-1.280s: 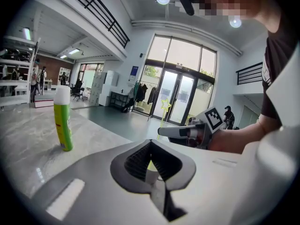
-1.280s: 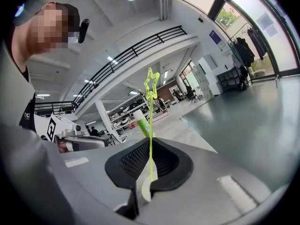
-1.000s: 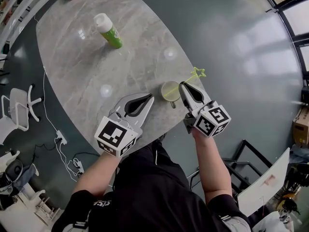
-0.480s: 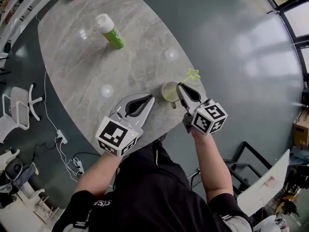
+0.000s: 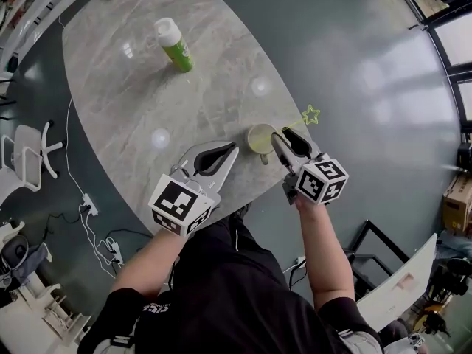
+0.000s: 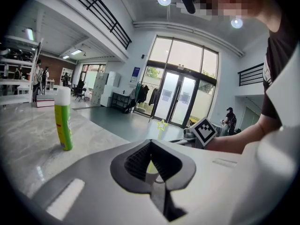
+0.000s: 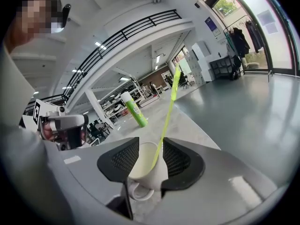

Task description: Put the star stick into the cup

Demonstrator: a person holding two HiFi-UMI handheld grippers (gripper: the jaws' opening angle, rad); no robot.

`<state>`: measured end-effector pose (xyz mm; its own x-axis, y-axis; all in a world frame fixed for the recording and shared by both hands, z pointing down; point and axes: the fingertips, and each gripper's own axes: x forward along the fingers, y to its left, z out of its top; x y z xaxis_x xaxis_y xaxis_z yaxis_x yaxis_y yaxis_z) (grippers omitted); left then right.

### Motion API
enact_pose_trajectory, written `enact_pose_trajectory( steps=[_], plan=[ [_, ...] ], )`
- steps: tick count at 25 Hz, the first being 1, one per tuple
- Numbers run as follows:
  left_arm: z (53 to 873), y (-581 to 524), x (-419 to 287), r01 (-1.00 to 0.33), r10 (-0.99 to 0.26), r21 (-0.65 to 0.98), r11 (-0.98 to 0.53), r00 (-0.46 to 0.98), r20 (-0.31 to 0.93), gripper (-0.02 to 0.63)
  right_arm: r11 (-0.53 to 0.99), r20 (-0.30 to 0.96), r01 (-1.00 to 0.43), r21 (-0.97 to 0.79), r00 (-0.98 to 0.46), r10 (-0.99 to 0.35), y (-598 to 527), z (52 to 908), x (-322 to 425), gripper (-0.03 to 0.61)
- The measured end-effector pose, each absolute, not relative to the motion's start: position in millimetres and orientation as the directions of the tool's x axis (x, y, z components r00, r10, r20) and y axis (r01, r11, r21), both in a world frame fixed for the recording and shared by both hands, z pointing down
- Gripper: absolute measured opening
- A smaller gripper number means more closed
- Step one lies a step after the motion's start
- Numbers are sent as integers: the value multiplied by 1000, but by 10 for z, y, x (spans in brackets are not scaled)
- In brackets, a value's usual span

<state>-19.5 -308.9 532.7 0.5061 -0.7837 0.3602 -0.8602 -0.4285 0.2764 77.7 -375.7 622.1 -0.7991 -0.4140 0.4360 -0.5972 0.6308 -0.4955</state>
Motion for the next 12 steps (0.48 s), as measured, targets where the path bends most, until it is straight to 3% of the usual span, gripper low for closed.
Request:
enact_pose_trajectory(
  steps=[12],
  plan=[
    [5077,-2980,-122,-865,-802,257,-430,497,330,3,590,433,-618,-519,-786,-442,-3599,6129,1039,183]
  ],
)
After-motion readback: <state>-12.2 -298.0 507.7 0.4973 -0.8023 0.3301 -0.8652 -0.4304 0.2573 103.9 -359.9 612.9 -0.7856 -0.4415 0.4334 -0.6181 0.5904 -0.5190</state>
